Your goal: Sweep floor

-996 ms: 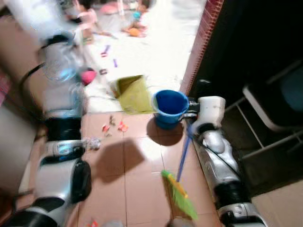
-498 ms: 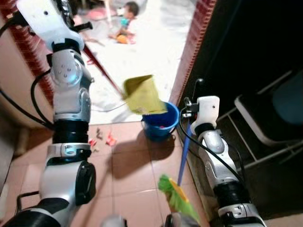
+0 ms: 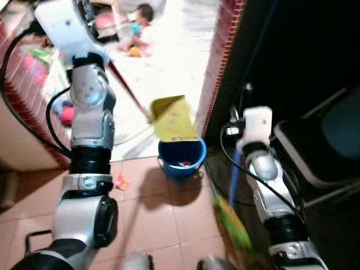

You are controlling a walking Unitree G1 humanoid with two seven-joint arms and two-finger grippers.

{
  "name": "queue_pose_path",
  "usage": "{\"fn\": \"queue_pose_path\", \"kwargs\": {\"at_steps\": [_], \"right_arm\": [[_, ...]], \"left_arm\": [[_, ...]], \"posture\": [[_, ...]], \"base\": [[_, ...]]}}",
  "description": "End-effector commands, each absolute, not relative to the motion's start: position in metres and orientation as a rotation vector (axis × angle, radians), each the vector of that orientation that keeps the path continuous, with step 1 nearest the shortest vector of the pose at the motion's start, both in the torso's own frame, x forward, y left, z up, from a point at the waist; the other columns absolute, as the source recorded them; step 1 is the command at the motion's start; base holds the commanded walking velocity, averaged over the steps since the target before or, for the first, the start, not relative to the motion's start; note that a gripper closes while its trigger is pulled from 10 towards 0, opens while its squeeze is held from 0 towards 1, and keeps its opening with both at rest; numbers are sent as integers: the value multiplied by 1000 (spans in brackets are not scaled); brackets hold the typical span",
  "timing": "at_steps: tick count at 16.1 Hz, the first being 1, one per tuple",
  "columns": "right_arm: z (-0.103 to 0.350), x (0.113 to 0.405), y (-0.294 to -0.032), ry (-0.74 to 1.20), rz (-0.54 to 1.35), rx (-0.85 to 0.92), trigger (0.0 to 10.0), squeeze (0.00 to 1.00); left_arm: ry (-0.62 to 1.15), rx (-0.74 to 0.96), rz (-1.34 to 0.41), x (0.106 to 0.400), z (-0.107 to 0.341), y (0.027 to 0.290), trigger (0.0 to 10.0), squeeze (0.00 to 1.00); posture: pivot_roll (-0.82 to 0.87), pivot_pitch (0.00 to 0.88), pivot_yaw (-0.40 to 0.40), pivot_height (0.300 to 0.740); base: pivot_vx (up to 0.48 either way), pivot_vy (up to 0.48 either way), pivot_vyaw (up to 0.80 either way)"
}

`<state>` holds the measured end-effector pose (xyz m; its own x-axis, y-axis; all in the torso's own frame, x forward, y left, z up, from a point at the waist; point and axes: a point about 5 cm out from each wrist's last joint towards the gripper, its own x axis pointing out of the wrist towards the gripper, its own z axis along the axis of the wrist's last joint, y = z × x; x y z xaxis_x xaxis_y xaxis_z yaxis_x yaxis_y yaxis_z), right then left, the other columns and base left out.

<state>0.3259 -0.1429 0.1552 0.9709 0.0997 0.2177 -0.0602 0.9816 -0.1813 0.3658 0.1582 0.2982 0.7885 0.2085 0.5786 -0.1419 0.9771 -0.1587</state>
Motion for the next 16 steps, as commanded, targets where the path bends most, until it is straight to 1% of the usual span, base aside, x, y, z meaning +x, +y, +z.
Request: {"fn": "queue_pose_path", "kwargs": {"at_steps": [1, 5, 8, 10, 13, 15, 16], "right_arm": [[172, 326, -143, -313, 101, -209, 10000, 0], [161, 324, -140, -270, 115, -208, 10000, 0], [160, 324, -141, -266, 116, -214, 10000, 0], [159, 324, -143, -266, 115, -219, 10000, 0], [159, 323, -144, -265, 116, -222, 10000, 0], [158, 323, -143, -263, 118, -223, 10000, 0], [159, 323, -142, -263, 121, -222, 10000, 0]], "left_arm": [[-745, -116, 145, 358, 320, 146, 10000, 0], [-741, -84, 94, 357, 315, 139, 10000, 0], [-748, 6, -30, 353, 305, 121, 10000, 0], [-751, 110, -91, 348, 291, 107, 10000, 0], [-751, 140, -110, 346, 281, 103, 10000, 0], [-760, 155, -145, 343, 276, 96, 10000, 0], [-760, 175, -197, 340, 268, 86, 10000, 0]], "posture": [[-46, 22, 0, 740], [-37, 16, -9, 740], [-37, 16, -9, 740], [-37, 16, -9, 740], [-45, 15, -12, 740], [-44, 15, -14, 740], [-46, 17, -17, 740]], "base": [[0, 0, 0], [0, 0, 0], [0, 0, 0], [0, 0, 0], [0, 0, 0], [0, 0, 0], [0, 0, 0]]}}
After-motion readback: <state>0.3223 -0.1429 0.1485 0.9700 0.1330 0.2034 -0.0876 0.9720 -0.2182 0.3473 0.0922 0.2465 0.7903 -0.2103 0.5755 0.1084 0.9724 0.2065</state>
